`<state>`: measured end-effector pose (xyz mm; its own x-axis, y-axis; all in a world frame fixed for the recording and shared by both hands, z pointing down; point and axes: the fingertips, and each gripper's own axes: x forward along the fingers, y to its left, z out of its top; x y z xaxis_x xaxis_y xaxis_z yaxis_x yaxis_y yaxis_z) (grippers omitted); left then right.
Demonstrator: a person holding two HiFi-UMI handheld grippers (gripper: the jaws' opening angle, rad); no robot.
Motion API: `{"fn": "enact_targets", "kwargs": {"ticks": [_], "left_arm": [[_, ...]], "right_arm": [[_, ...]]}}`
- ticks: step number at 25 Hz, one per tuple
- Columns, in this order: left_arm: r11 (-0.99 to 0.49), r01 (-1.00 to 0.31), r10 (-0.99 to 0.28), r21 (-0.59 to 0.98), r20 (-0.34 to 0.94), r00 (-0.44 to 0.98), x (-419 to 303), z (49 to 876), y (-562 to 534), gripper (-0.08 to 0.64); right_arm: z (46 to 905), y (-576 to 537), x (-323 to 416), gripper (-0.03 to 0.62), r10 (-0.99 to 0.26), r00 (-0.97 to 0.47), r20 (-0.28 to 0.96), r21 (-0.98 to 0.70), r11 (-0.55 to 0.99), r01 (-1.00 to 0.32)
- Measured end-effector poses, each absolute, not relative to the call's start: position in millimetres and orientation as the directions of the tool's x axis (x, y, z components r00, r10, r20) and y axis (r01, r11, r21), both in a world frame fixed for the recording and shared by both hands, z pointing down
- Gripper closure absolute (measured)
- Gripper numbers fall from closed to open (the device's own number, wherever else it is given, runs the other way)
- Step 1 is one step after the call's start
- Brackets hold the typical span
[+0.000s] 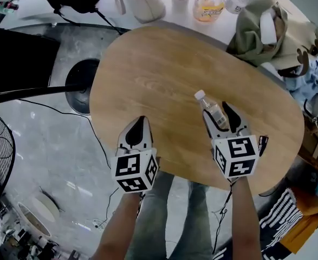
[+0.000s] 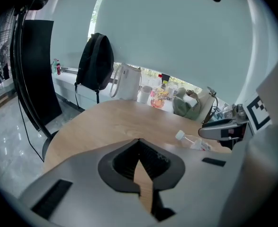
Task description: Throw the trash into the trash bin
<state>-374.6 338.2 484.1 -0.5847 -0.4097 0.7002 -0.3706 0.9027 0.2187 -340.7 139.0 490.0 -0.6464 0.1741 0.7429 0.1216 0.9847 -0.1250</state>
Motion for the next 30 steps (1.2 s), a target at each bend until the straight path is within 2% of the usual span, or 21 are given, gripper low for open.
{"fn": "enact_targets", "kwargs": {"ticks": [16,30], "left_arm": [[0.934,-0.287,-0.348,0.213,0.726,-0.594,-406.8,512.5,380.9,0.549],[0.936,-0.278,-0.345,0.217,0.727,-0.593,-407.3,517.1,386.1,0.549]], "right_arm": [[549.5,167.6,-386.6,0.344,0.205,-0.405,0.891,-0.045,0.928,0.370],[560.7,166.3,-380.6,0.425,0.169,-0.319,0.933,-0.021,0.907,0.421]]}}
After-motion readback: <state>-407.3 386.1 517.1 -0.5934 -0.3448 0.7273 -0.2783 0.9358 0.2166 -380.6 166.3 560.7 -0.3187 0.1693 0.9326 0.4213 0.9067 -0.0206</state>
